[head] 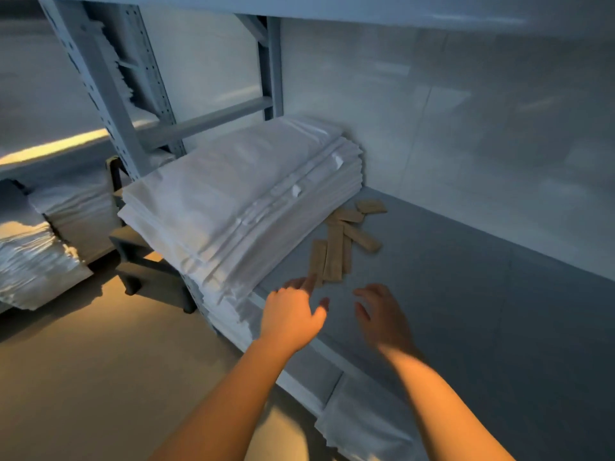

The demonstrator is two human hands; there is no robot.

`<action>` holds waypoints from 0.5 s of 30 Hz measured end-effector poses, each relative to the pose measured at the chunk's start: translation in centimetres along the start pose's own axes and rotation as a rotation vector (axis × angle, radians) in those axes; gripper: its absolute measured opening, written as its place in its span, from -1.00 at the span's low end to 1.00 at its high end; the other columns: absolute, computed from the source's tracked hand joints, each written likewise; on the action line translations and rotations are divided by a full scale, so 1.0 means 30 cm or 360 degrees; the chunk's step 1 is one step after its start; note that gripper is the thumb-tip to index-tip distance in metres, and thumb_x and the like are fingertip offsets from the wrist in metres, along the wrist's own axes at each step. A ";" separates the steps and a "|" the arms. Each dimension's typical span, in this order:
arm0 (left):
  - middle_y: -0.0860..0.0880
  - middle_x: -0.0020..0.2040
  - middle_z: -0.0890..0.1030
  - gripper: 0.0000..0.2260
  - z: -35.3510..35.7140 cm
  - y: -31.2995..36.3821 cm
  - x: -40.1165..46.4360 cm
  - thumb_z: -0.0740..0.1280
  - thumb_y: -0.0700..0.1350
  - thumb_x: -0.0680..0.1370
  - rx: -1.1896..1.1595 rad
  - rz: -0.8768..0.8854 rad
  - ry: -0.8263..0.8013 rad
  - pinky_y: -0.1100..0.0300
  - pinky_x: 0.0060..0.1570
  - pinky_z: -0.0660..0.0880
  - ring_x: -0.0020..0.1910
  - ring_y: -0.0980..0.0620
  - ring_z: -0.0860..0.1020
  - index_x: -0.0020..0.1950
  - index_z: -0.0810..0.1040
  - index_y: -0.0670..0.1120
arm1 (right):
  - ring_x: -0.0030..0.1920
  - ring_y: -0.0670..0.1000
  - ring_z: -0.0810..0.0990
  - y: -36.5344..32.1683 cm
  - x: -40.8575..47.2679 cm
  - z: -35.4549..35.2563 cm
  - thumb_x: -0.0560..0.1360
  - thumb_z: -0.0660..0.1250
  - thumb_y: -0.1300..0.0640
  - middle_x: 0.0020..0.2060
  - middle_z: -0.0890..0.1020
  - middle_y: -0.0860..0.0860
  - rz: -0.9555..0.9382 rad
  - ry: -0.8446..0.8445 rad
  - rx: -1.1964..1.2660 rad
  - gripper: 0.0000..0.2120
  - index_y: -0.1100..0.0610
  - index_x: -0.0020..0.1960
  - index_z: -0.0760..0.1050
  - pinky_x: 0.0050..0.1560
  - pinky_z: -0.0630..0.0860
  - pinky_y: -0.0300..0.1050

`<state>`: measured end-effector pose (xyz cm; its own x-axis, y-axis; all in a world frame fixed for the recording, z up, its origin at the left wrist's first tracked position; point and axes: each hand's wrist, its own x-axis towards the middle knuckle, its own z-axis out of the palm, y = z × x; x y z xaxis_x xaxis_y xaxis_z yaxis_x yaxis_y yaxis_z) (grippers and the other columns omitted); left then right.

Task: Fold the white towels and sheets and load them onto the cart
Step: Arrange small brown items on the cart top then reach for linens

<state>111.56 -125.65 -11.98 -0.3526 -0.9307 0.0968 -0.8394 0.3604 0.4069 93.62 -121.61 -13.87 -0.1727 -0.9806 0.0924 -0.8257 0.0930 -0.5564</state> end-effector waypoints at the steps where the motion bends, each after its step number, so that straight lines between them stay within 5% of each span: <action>1: -0.05 0.39 0.43 -0.49 0.007 -0.019 0.048 0.16 0.17 0.58 -0.0024 0.0008 -0.0030 0.06 0.27 0.36 0.34 -0.07 0.39 0.48 0.29 -0.01 | 0.19 0.17 0.49 0.001 0.043 0.014 0.50 0.30 0.25 0.16 0.50 0.16 -0.0005 0.0018 -0.0007 -0.72 0.22 0.20 0.54 0.20 0.42 0.01; 9: -0.11 0.48 0.26 -0.44 0.158 -0.152 0.357 0.17 0.17 0.57 0.0028 0.0177 -0.0394 0.02 0.37 0.21 0.46 -0.07 0.22 0.50 0.20 -0.07 | 0.17 0.19 0.47 0.070 0.350 0.156 0.53 0.26 0.20 0.17 0.47 0.17 0.0104 -0.0134 -0.0232 -0.72 0.23 0.22 0.49 0.18 0.39 -0.02; 15: -0.17 0.56 0.04 -0.35 0.367 -0.230 0.576 0.11 0.18 0.59 0.0229 0.0396 -0.0596 -0.11 0.47 0.04 0.53 -0.18 0.00 0.57 0.01 -0.11 | 0.54 0.08 0.00 0.160 0.578 0.343 0.63 0.12 0.07 0.55 0.02 0.09 0.0083 -0.0304 -0.0443 -0.48 0.12 0.54 0.08 0.47 0.03 -0.03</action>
<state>106.70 -143.54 -23.11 -0.6532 -0.7379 -0.1695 -0.7498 0.5994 0.2802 92.19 -139.95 -23.46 -0.1370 -0.9854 -0.1011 -0.9377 0.1619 -0.3074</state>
